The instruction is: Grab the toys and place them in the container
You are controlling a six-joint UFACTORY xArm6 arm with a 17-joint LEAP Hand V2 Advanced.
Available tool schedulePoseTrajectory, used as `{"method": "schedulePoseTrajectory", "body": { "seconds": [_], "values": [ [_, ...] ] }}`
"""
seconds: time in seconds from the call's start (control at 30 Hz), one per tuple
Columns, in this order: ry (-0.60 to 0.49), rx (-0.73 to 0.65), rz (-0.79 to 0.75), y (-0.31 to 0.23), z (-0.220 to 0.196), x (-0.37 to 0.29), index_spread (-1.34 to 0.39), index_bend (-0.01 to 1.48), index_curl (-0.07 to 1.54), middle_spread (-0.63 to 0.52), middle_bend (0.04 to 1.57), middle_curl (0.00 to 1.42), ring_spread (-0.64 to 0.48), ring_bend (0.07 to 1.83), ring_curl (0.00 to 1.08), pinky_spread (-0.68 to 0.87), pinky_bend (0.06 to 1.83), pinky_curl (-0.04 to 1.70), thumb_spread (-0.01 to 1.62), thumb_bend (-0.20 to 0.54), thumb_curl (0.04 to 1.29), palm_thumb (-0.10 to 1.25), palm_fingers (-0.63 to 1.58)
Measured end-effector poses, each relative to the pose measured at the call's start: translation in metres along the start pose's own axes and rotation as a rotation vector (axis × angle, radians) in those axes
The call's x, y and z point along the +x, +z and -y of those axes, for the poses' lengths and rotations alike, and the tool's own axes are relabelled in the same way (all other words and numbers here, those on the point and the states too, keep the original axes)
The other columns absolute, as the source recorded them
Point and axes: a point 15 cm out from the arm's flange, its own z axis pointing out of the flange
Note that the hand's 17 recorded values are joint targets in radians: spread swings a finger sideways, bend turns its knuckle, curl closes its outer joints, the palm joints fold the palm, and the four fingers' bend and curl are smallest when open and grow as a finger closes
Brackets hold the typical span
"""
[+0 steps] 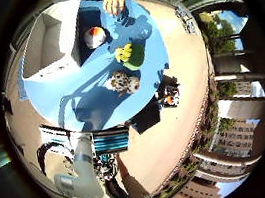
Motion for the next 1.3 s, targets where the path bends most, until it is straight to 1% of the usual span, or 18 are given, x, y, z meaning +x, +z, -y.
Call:
{"method": "schedulePoseTrajectory", "body": {
  "seconds": [0.27, 0.4, 0.5, 0.67, 0.77, 0.8, 0.97, 1.1, 1.2, 1.3],
  "values": [
    [0.005, -0.022, -0.007, 0.007, 0.001, 0.004, -0.20, 0.19, 0.34, 0.03, 0.16, 0.29, 0.28, 0.26, 0.32, 0.42, 0.47, 0.21, 1.29, -0.017, 0.30, 0.71, 0.19],
    [0.007, -0.043, -0.007, 0.012, 0.008, 0.008, -0.20, 0.19, 0.34, 0.03, 0.16, 0.29, 0.28, 0.25, 0.32, 0.42, 0.46, 0.21, 1.29, -0.018, 0.30, 0.71, 0.19],
    [0.026, -0.013, -0.019, 0.010, 0.026, 0.022, -0.20, 0.19, 0.34, 0.03, 0.16, 0.29, 0.28, 0.25, 0.32, 0.42, 0.46, 0.21, 1.29, -0.018, 0.30, 0.71, 0.19],
    [0.095, 0.031, -0.035, 0.008, 0.058, 0.061, -0.20, 0.18, 0.33, 0.03, 0.16, 0.29, 0.28, 0.26, 0.32, 0.42, 0.47, 0.21, 1.29, -0.025, 0.30, 0.69, 0.18],
    [0.148, 0.030, -0.034, 0.022, 0.078, 0.094, -0.20, 0.16, 0.32, 0.04, 0.16, 0.29, 0.28, 0.27, 0.33, 0.42, 0.50, 0.22, 1.28, -0.036, 0.30, 0.63, 0.16],
    [0.163, 0.023, -0.032, 0.028, 0.084, 0.103, -0.20, 0.16, 0.32, 0.04, 0.16, 0.29, 0.28, 0.27, 0.33, 0.42, 0.50, 0.22, 1.28, -0.036, 0.30, 0.63, 0.16],
    [0.239, -0.038, -0.008, 0.079, 0.113, 0.153, -0.18, 0.15, 0.30, 0.06, 0.16, 0.29, 0.29, 0.30, 0.33, 0.43, 0.53, 0.23, 1.28, -0.043, 0.28, 0.54, 0.12],
    [0.274, -0.123, 0.024, 0.131, 0.131, 0.169, -0.17, 0.15, 0.28, 0.08, 0.16, 0.29, 0.30, 0.31, 0.34, 0.44, 0.56, 0.24, 1.28, -0.030, 0.27, 0.49, 0.10],
    [0.298, -0.202, 0.046, 0.178, 0.140, 0.174, -0.16, 0.16, 0.28, 0.10, 0.16, 0.29, 0.31, 0.31, 0.33, 0.44, 0.57, 0.24, 1.28, -0.022, 0.27, 0.49, 0.06],
    [0.303, -0.198, 0.023, 0.204, 0.151, 0.188, -0.16, 0.15, 0.27, 0.11, 0.17, 0.29, 0.31, 0.32, 0.33, 0.44, 0.58, 0.24, 1.28, -0.020, 0.27, 0.49, 0.04]
  ]
}}
